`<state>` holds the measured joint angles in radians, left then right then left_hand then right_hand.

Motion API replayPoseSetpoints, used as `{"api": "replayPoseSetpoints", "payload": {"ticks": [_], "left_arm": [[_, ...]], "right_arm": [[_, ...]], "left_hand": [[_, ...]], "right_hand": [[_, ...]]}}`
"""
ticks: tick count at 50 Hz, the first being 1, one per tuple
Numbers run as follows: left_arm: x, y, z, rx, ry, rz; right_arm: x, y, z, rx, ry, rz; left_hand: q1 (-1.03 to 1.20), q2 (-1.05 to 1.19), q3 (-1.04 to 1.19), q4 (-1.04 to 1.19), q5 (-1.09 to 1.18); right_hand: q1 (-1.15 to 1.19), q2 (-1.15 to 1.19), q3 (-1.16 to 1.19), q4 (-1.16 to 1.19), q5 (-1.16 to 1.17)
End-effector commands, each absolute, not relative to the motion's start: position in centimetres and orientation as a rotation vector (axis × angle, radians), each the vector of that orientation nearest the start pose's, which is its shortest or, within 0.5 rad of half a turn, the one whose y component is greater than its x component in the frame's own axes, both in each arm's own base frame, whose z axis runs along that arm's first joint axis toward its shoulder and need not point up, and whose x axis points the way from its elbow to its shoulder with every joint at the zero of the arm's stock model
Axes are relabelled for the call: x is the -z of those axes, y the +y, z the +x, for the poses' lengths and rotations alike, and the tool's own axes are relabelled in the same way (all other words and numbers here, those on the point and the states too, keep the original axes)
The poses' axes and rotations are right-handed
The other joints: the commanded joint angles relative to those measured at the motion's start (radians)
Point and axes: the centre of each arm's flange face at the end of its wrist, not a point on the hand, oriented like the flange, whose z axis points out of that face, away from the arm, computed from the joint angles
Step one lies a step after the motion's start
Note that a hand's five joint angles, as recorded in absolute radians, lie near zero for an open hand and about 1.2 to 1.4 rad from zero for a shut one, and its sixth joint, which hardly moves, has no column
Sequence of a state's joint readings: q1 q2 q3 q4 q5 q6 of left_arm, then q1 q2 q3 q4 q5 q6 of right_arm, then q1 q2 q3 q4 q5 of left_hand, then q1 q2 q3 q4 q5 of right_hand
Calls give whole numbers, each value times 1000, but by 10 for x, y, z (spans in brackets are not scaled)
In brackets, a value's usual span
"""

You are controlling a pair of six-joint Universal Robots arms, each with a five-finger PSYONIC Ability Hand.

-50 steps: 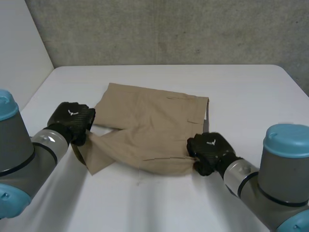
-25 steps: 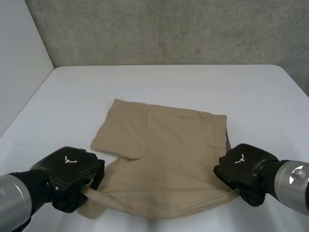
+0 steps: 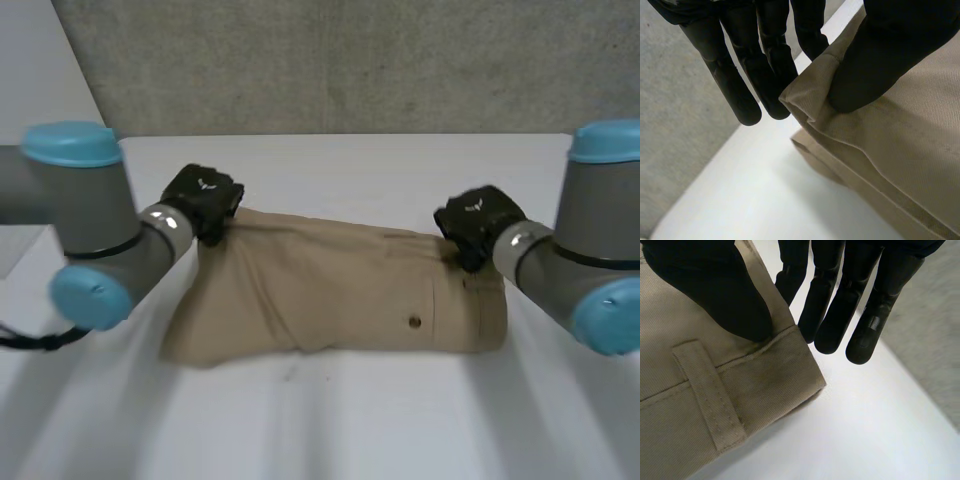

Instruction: Fold the shorts.

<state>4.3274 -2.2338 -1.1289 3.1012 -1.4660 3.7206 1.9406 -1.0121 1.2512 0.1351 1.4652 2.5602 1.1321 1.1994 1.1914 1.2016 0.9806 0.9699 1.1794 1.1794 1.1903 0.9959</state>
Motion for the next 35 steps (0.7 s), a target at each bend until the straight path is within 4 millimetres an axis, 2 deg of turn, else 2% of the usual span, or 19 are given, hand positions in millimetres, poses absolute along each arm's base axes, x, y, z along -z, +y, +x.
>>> {"api": "replayPoseSetpoints", "payload": {"ticks": [1,8,10,14,15,16,17,18,19,20,22,23,26,27,30,32,33,35], "left_arm": [[-166,-377,-319,1988,1927,1273],[-147,-406,-332,2155,1708,1190],[-144,-412,-335,2189,1657,1163],[-138,-416,-338,2218,1621,1149],[-136,-416,-339,2223,1616,1152],[-135,-415,-339,2227,1613,1152],[-133,-414,-341,2242,1597,1148],[-133,-412,-343,2252,1591,1146],[-132,-409,-346,2260,1584,1146],[-128,-400,-352,2275,1576,1170],[-127,-392,-357,2295,1563,1177],[-135,-386,-360,2325,1533,1170],[-154,-378,-358,2368,1483,1135],[-165,-373,-354,2376,1479,1121],[-173,-362,-349,2372,1491,1127],[-177,-351,-341,2344,1524,1130],[-181,-343,-334,2322,1554,1121],[-184,-335,-327,2298,1591,1107]], "right_arm": [[-176,-345,287,1994,2235,-1218],[-152,-367,302,2180,2135,-1207],[-140,-374,306,2232,2100,-1252],[-118,-374,316,2250,2073,-1383],[-115,-374,318,2250,2067,-1411],[-113,-374,319,2252,2065,-1427],[-113,-375,318,2268,2075,-1435],[-114,-376,318,2278,2079,-1425],[-122,-378,317,2317,2087,-1378],[-128,-378,317,2339,2085,-1344],[-147,-376,315,2379,2069,-1260],[-169,-373,313,2412,2043,-1166],[-198,-365,308,2428,2007,-1035],[-213,-358,302,2424,1998,-966],[-238,-338,292,2376,1997,-912],[-242,-325,289,2312,2015,-934],[-240,-314,285,2225,2047,-970],[-229,-305,279,2114,2106,-1008]], "left_hand": [[264,197,205,195,241],[264,197,205,195,241],[264,197,205,195,241],[264,197,205,195,241],[264,197,205,195,241],[264,197,205,195,241],[-67,-134,-126,-136,-90],[-526,-594,-586,-596,-549],[-915,-982,-974,-984,-938],[-866,-934,-926,-936,-889],[-958,-1025,-1017,-1027,-981],[-958,-1025,-1017,-1027,-981],[-958,-1025,-1017,-1027,-981],[-958,-1025,-1017,-1027,-981],[-958,-1025,-1017,-1027,-981],[-958,-1025,-1017,-1027,-981],[-958,-1025,-1017,-1027,-981],[-958,-1025,-1017,-1027,-981]], "right_hand": [[426,217,217,206,226],[426,217,217,206,226],[426,217,217,206,226],[426,217,217,206,226],[215,6,6,-5,15],[-141,-351,-351,-362,-342],[-795,-1005,-1005,-1016,-996],[-795,-1005,-1005,-1016,-996],[-795,-1005,-1005,-1016,-996],[-795,-1005,-1005,-1016,-996],[-795,-1005,-1005,-1016,-996],[-795,-1005,-1005,-1016,-996],[-795,-1005,-1005,-1016,-996],[-795,-1005,-1005,-1016,-996],[-795,-1005,-1005,-1016,-996],[-795,-1005,-1005,-1016,-996],[-795,-1005,-1005,-1016,-996],[-795,-1005,-1005,-1016,-996]]}}
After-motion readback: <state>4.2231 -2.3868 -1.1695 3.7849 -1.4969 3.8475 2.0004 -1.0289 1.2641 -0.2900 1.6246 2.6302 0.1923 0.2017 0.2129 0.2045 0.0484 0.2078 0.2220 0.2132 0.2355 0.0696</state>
